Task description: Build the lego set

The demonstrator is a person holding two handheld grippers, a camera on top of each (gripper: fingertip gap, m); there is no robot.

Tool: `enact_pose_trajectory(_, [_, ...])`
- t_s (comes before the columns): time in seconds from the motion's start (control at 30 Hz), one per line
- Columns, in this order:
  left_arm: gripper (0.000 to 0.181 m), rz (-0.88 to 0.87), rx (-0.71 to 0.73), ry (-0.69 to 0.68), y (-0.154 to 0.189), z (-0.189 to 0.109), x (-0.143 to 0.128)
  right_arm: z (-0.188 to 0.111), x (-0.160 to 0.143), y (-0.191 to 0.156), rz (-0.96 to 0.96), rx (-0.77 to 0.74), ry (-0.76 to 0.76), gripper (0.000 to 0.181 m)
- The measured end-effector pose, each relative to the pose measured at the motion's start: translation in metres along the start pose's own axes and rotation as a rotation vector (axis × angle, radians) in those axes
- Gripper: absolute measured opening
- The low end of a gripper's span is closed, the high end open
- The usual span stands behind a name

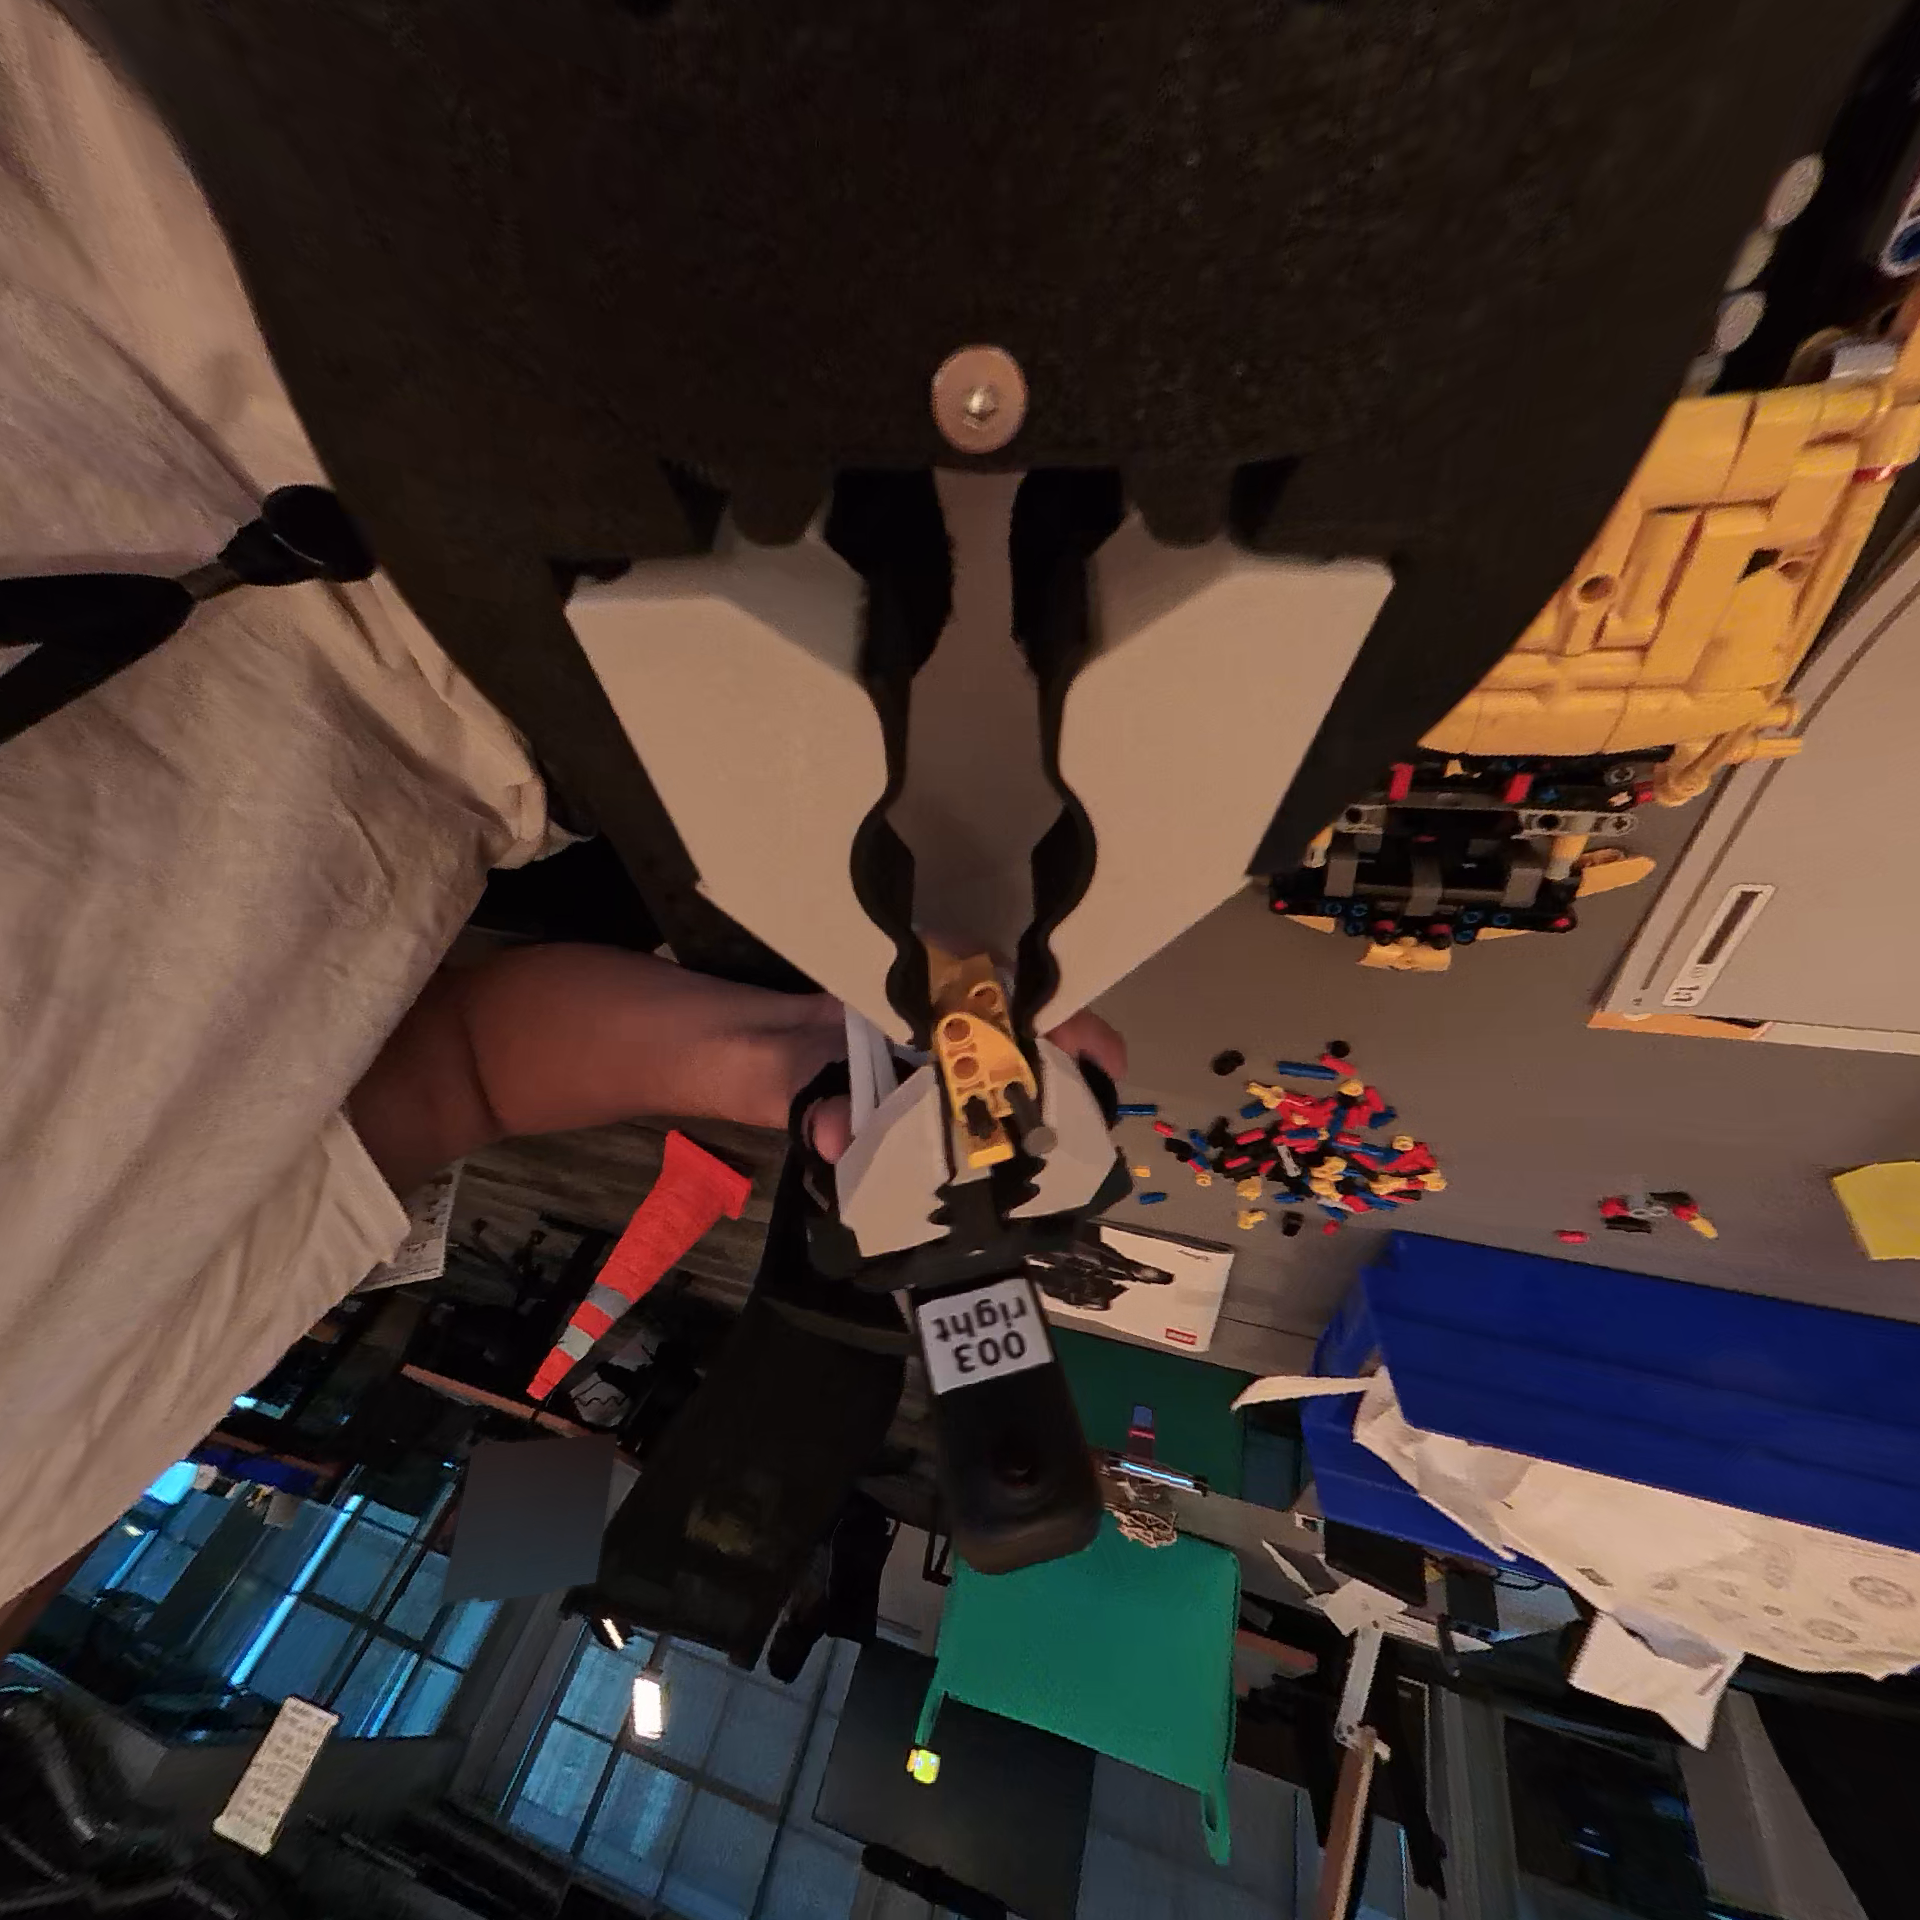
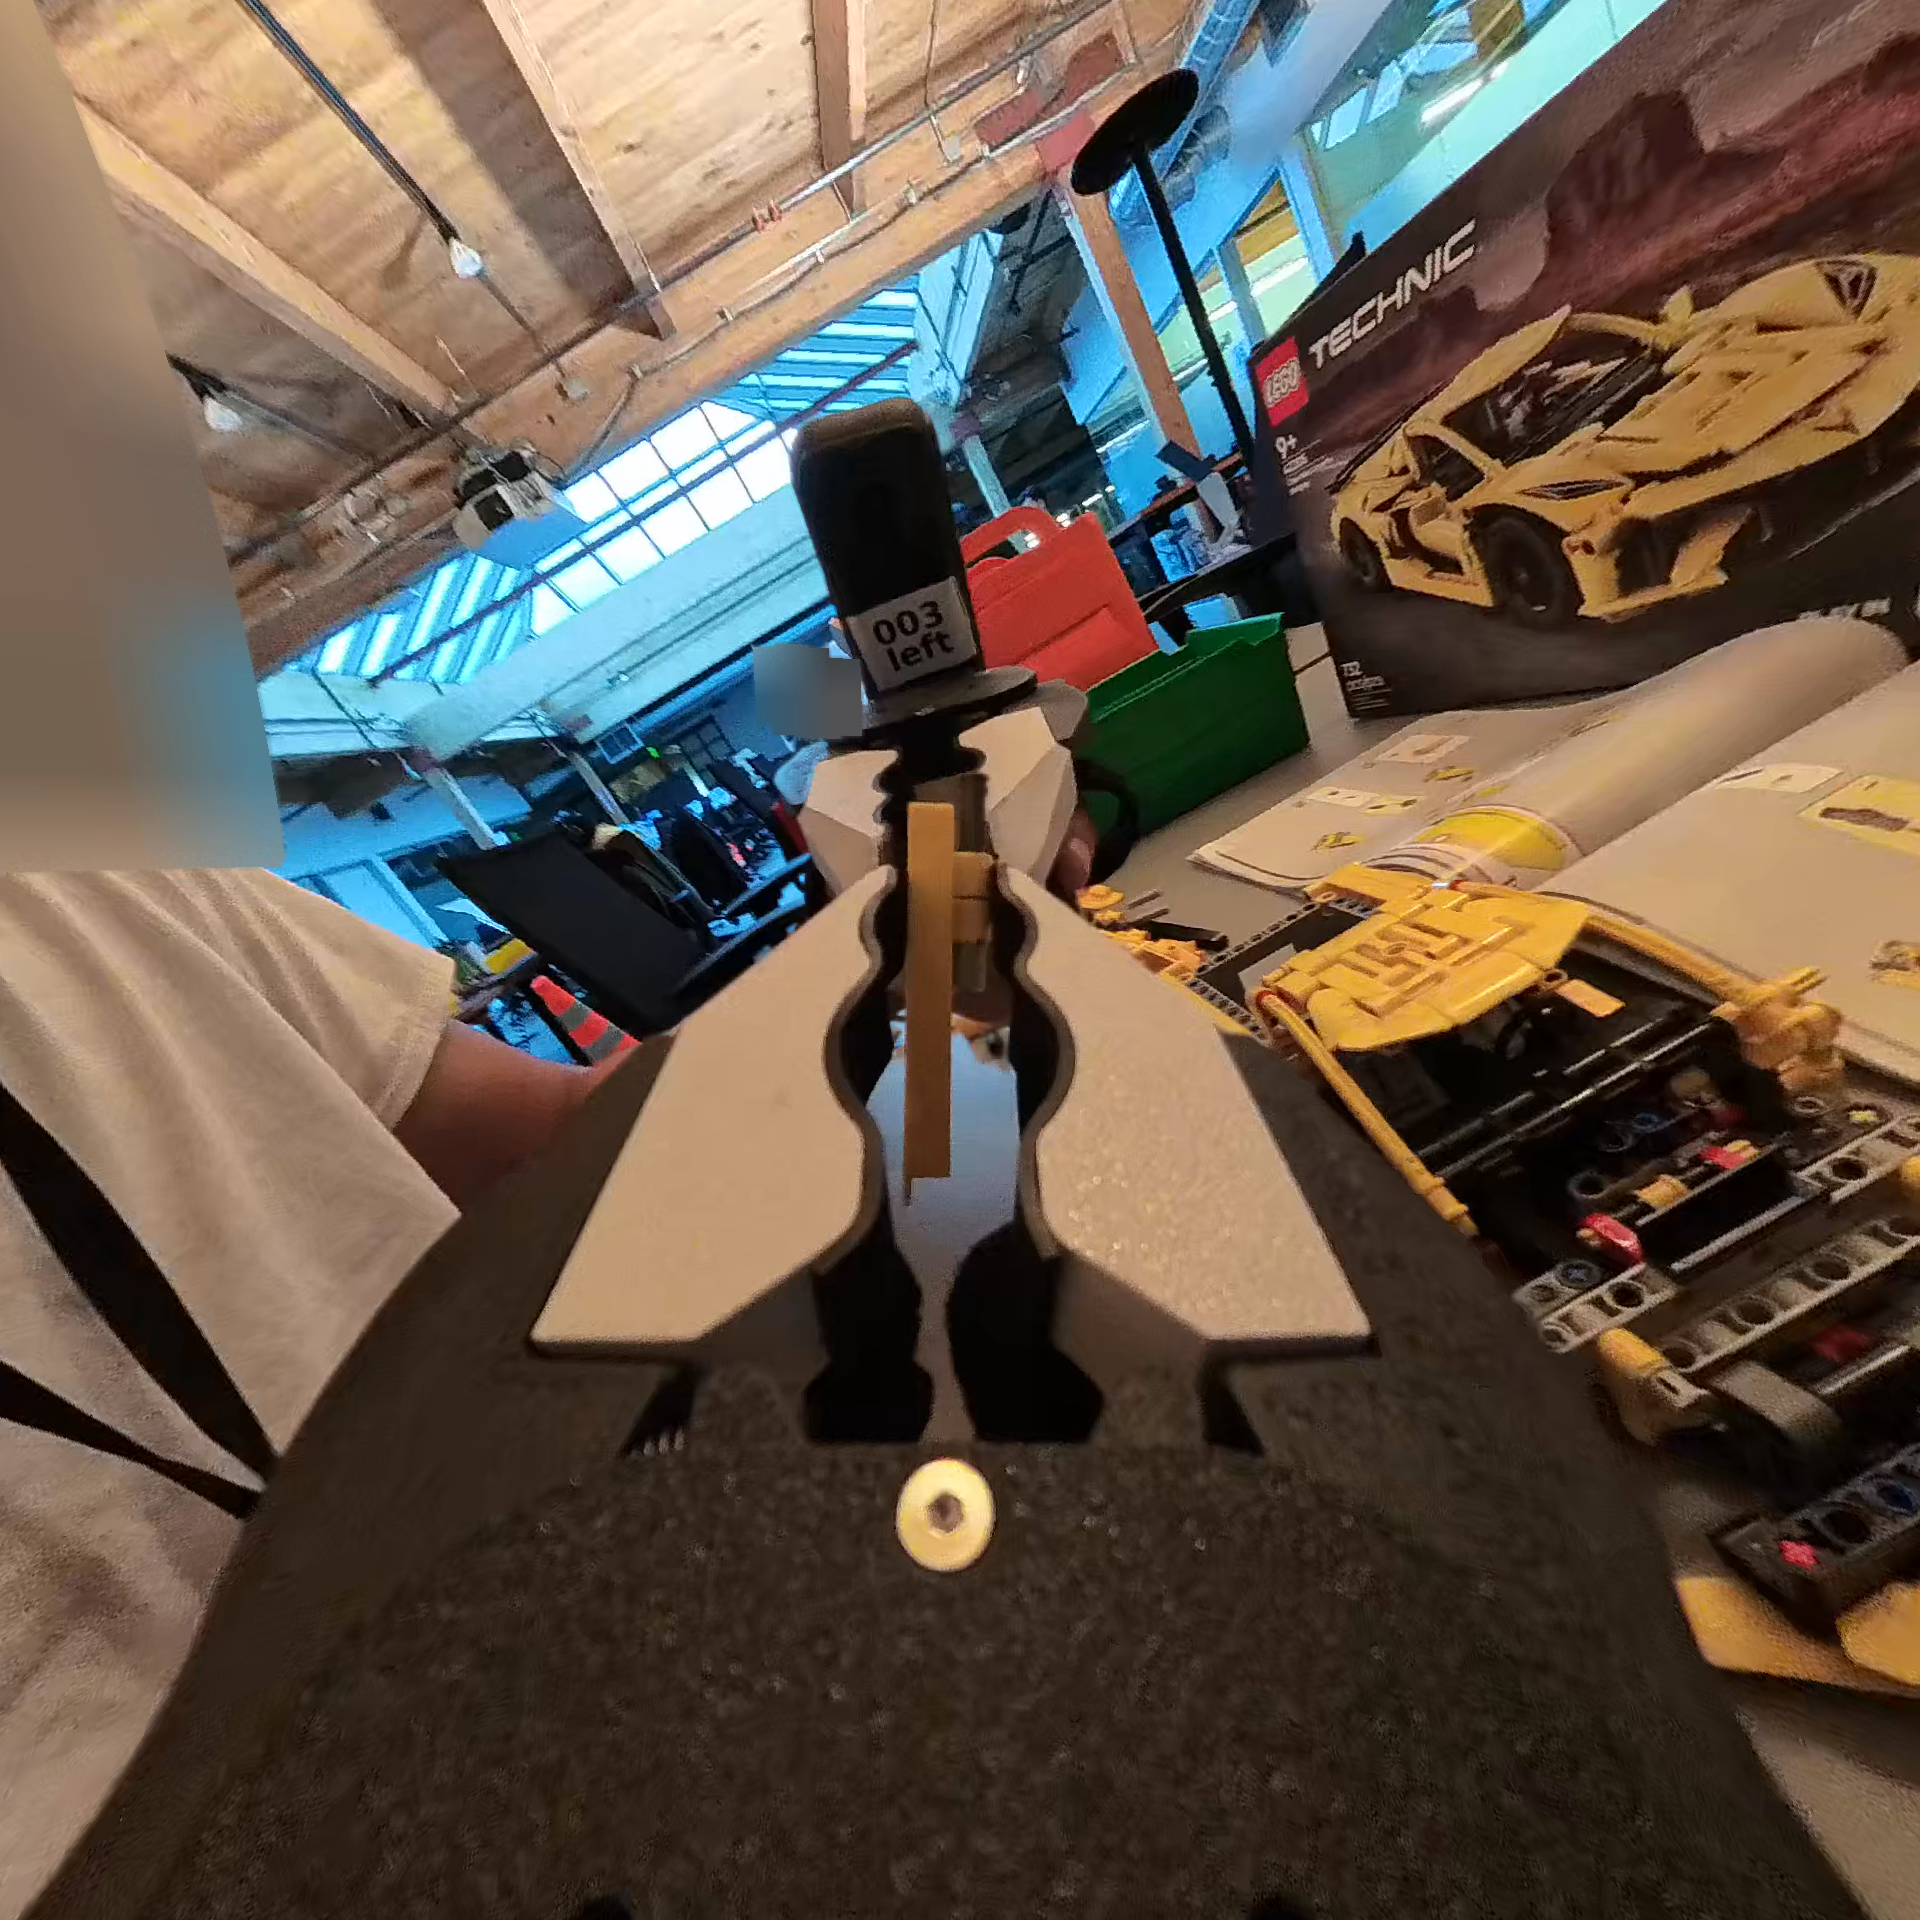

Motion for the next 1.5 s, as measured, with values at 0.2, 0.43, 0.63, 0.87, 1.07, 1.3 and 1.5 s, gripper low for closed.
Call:
enact_pose_trajectory(0.2, [0.014, 0.051, 0.029, -0.031, 0.000, 0.000, -0.002, -0.001, -0.002, 0.001, 0.042, 0.033, -0.007, 0.015])
enact_pose_trajectory(0.43, [0.013, 0.027, 0.023, 0.059, -0.004, -0.018, 0.012, -0.002, -0.003, 0.000, -0.001, 0.039, -0.025, 0.030])
enact_pose_trajectory(0.63, [0.014, 0.050, 0.038, 0.044, -0.006, -0.014, 0.007, -0.002, -0.006, -0.001, -0.183, -0.040, -0.098, 0.006])
enact_pose_trajectory(0.87, [0.039, -0.184, 0.098, 0.055, -0.038, -0.008, -0.002, -0.008, -0.004, 0.017, -0.925, -0.565, -0.296, 0.006])
enact_pose_trajectory(1.07, [0.042, -0.248, 0.059, 0.142, -0.040, 0.003, 0.003, 0.005, -0.010, 0.016, -1.162, -0.754, -0.420, 0.006])
enact_pose_trajectory(1.3, [0.028, -0.277, 0.010, 0.192, -0.037, 0.005, 0.006, 0.005, -0.003, 0.015, -1.117, -0.824, -0.389, 0.006])
enact_pose_trajectory(1.5, [0.027, -0.330, -0.068, 0.263, -0.035, 0.003, 0.012, 0.010, 0.002, 0.009, -1.014, -0.850, -0.341, 0.007])
Point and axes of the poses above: each gripper's, where its closed fingertips meet, z out along the fingers, x out of its top, y = z × x across the jaws, the point moved 3 cm from there along -z, back along the fingers, and after that the axes turned 8 degrees about -z, right-handed, at the moved point
